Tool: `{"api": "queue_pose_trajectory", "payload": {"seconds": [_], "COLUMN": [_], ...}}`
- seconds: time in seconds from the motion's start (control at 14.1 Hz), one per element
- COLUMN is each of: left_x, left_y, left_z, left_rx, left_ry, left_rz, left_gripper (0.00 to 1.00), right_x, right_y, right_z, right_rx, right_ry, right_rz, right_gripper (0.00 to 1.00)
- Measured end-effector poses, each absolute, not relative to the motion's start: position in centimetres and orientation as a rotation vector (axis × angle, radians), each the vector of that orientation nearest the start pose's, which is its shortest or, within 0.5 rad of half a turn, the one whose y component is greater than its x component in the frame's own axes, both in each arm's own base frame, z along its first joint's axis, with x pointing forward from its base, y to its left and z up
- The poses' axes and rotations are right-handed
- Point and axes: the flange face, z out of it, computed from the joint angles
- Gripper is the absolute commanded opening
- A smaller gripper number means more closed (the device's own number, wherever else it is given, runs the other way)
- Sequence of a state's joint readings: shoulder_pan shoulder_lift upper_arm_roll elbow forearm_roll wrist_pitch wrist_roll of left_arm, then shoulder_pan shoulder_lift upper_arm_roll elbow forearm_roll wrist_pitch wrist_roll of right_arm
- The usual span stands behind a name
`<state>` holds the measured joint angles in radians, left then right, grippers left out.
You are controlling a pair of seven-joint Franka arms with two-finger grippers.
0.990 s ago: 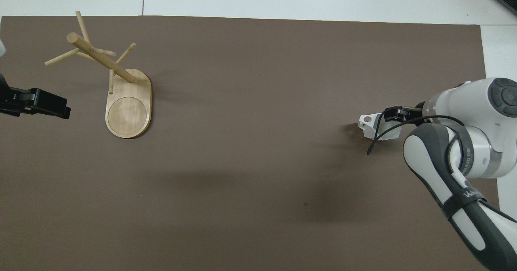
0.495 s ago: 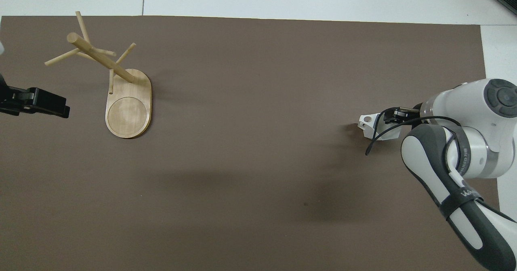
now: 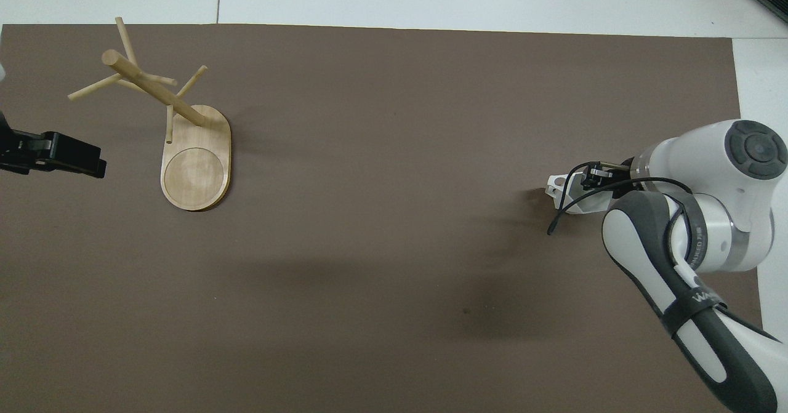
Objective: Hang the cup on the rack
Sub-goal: 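Reach the right gripper to the white cup and grasp its base, then lift the cup with the right gripper toward the approaching left gripper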
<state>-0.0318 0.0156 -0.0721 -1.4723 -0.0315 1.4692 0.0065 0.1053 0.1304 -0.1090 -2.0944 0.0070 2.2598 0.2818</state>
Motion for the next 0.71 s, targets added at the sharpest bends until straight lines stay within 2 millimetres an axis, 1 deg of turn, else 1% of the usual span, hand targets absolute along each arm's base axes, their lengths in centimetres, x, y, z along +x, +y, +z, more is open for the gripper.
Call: {"api": "queue_pose_trajectory", "payload": {"seconds": [0.14,0.21,0.57,0.71], "left_x": [54.6,54.6,54.71,55.07], "left_y": [-6.02,-6.06,-6.55,-6.57], "left_z": [65.32,65.32,65.44,65.63], "left_rx": [-3.168,-3.168,-3.168,-3.17], "left_ry": [0.18,0.181,0.194,0.193], "left_rz": [0.031,0.031,0.007,-0.042], "left_gripper": [1.0,1.0,1.0,1.0], "right_x": [56.94,56.93,56.91,56.92], "right_y": [0.0,-0.02,-0.04,-0.06], "right_z": [36.38,36.36,36.33,36.35], "right_rx": [-3.112,-3.112,-3.112,-3.112], "right_ry": [0.451,0.452,0.453,0.453], "right_rz": [-0.057,-0.056,-0.055,-0.056], "right_gripper": [0.08,0.0,0.0,0.0]}}
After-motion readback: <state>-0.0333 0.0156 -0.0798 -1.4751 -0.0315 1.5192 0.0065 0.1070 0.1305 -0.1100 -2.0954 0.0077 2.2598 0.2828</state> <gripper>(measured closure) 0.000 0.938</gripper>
